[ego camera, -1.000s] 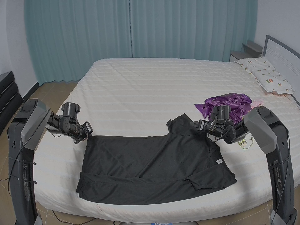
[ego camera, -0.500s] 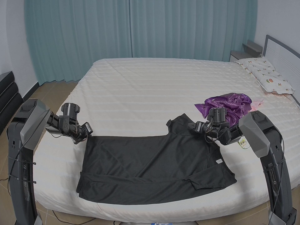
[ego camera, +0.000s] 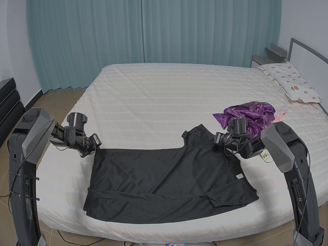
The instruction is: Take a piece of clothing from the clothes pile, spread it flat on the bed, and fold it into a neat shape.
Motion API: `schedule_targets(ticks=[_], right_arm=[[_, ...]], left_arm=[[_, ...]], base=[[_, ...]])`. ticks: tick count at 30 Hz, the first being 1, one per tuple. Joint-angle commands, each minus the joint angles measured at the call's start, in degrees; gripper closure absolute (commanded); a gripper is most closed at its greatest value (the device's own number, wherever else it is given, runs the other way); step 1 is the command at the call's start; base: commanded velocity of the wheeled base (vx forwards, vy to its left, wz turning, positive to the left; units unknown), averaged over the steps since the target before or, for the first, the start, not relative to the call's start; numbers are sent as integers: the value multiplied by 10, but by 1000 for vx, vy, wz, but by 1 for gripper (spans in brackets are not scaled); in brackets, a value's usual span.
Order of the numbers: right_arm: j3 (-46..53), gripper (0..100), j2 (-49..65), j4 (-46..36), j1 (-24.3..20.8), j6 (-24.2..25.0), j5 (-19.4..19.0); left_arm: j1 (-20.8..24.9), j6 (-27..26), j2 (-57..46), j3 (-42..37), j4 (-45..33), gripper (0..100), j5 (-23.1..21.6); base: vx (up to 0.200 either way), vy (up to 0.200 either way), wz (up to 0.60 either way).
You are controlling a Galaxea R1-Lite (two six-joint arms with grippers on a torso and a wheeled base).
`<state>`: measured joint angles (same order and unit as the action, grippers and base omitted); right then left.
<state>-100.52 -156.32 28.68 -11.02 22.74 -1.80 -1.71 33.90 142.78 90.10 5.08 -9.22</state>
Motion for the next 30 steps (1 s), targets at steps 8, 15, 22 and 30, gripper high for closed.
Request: schedule_targets(ticks=[8,15,22,30], right_arm=[[7,100,21,1,6,23,0],[33,100,44,8,17,38,0],[59,100,61,14,27,54,0],[71,100,56,86,18,52,1]], left_arm=[[-4,0,-10,0,0,100,1],[-8,0,-14,0,0,100,3],[-9,0,-29,-8,0,100,2],[-18,-2,-53,-18,1,100,1]], base=[[0,0,0],[0,0,0],[0,0,0],[0,0,0]])
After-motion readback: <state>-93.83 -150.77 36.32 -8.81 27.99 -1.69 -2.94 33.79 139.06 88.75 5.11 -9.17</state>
